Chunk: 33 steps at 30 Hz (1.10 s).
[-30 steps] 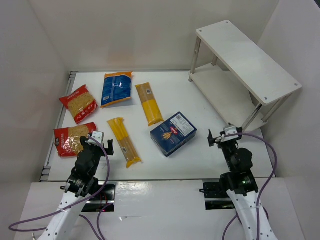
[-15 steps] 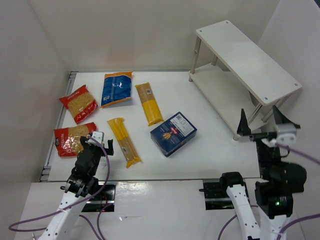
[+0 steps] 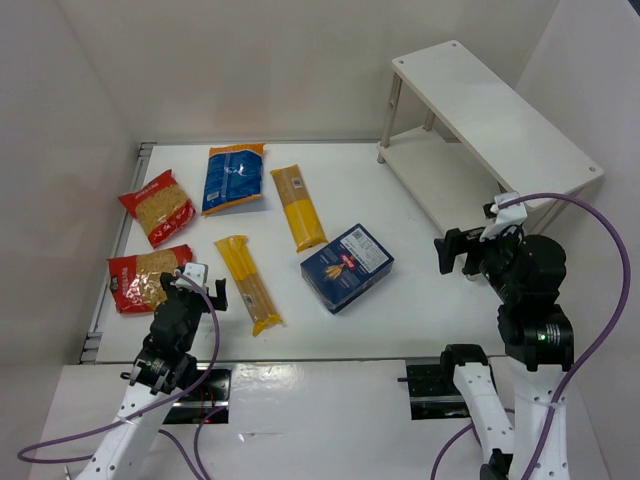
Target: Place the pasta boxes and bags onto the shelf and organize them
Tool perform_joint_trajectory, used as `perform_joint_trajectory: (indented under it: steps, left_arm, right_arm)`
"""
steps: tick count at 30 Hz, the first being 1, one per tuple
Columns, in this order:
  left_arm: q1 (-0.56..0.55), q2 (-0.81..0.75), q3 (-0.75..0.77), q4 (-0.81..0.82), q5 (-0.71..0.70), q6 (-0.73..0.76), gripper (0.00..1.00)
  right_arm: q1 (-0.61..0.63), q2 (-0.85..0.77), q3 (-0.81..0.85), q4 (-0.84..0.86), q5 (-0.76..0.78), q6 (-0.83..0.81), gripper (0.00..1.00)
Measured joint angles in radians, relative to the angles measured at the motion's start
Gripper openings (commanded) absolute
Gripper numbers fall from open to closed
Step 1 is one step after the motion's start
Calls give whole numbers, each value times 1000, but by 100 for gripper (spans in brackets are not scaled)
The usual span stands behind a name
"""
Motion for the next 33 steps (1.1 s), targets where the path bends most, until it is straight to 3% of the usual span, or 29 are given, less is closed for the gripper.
perform_joint_trajectory:
  steps: [6,10,18,22,26,33]
  left_arm:
    - [0,0,0,0,14,34,100]
    - [2,0,23,-38,164,185,100]
    - [2,0,249,42,143,321,100]
    - [2,35,475,31,100,326,100]
    - [35,260,827,-49,26,251,100]
    - [75,643,1317,-465,-71,63,100]
  right_arm:
    - [-8,-6,8,-13,-21,-2,100]
    - [-9,-7,8,-19,-38,-12,100]
    - [-10,55,27,-39,-59,-99,100]
    - [-11,158,87,-66,-87,-160,100]
    - [0,290,168,-88,-136,-209,100]
    - [192,507,240,-96,-172,-255,100]
